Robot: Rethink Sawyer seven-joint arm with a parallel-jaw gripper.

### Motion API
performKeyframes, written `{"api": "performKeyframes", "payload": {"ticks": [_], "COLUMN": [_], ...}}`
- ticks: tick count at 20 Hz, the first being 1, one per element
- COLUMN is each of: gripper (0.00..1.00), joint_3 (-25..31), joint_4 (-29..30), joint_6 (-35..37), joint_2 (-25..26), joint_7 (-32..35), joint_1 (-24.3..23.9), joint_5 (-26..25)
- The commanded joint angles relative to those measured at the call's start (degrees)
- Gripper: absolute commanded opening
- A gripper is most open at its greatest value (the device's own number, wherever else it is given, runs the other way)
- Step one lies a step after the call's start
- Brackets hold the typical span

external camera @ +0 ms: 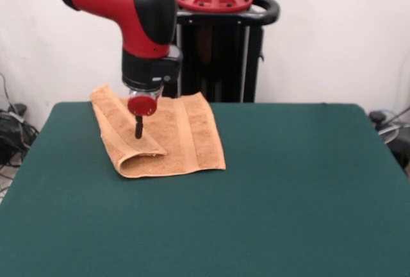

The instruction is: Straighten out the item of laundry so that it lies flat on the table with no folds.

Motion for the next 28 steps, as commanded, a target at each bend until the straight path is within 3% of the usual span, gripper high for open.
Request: {"api": "performKeyframes", "payload": {"ticks": [1,28], "gripper": [1.00,1.00], "joint_3": [-0.1,-5.4], "joint_4": [-4.3,-11.0], "joint_6": [-2.5,-7.8], "joint_2": [2.8,12.6], "joint_7": [2.6,5.3], "joint_1": [2.0,7.0], "joint_5": [1.2,4.4]}}
